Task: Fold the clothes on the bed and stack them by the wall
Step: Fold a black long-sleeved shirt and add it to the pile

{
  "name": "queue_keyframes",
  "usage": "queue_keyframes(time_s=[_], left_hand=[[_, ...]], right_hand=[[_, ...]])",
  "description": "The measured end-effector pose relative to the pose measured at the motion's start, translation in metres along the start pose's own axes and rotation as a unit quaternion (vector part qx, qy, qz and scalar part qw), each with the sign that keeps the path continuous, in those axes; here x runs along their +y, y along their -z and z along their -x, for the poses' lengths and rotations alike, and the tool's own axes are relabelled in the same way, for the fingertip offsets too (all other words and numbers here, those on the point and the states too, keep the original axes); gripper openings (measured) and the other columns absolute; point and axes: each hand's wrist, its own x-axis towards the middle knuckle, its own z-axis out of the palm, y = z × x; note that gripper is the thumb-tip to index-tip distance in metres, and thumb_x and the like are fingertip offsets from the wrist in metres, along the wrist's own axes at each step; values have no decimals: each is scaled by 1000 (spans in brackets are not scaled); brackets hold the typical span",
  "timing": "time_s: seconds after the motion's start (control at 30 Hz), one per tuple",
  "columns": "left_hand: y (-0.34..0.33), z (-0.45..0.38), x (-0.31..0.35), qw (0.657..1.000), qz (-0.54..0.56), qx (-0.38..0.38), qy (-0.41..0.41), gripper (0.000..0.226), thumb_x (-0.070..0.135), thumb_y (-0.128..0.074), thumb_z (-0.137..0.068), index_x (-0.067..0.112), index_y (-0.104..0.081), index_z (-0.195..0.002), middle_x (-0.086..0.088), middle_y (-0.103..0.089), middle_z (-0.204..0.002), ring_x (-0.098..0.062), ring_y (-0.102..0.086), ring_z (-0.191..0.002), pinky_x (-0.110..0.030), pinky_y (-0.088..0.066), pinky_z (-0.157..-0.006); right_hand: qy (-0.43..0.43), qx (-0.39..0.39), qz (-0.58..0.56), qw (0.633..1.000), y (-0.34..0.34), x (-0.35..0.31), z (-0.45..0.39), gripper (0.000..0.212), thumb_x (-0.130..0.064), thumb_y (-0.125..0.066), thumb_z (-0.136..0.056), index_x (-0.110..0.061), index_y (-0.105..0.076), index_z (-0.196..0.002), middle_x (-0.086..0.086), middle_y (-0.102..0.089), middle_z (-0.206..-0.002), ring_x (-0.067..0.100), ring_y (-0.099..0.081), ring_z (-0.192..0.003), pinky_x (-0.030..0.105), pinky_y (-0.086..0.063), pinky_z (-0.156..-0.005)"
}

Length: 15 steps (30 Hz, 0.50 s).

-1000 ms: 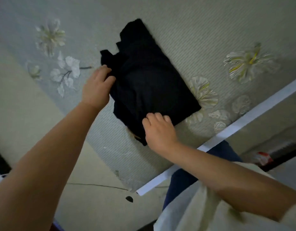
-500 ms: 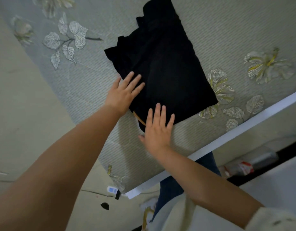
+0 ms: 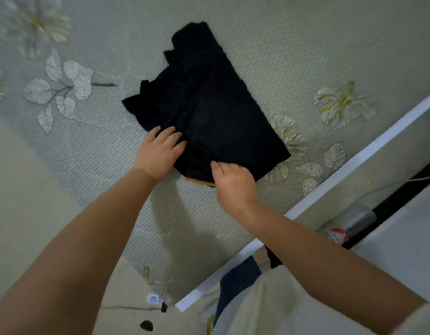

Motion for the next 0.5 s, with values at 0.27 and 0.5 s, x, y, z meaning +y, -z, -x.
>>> queue_keyframes(time_s=[0.27, 0.5], left_hand=[[121, -59, 66, 978, 57, 164, -114, 35, -13, -80, -47, -8, -71, -80, -24, -70, -87, -36, -70, -73, -47, -54, -56], [246, -146, 125, 969, 12, 164, -186, 57, -3, -90, -24, -6, -72, -78, -19, -72, -77, -28, -69, -57, -31, -50, -39]], right_hand=[[-5, 148, -4, 989, 124, 102, 29, 41, 20, -68, -46, 11, -70, -86, 21, -72, -79, 31, -71, -67, 37, -56, -52], [-16, 168, -6, 986, 242, 194, 36, 59, 27, -71, -32, 9, -70, -88, 20, -71, -76, 29, -70, -60, 28, -51, -41]])
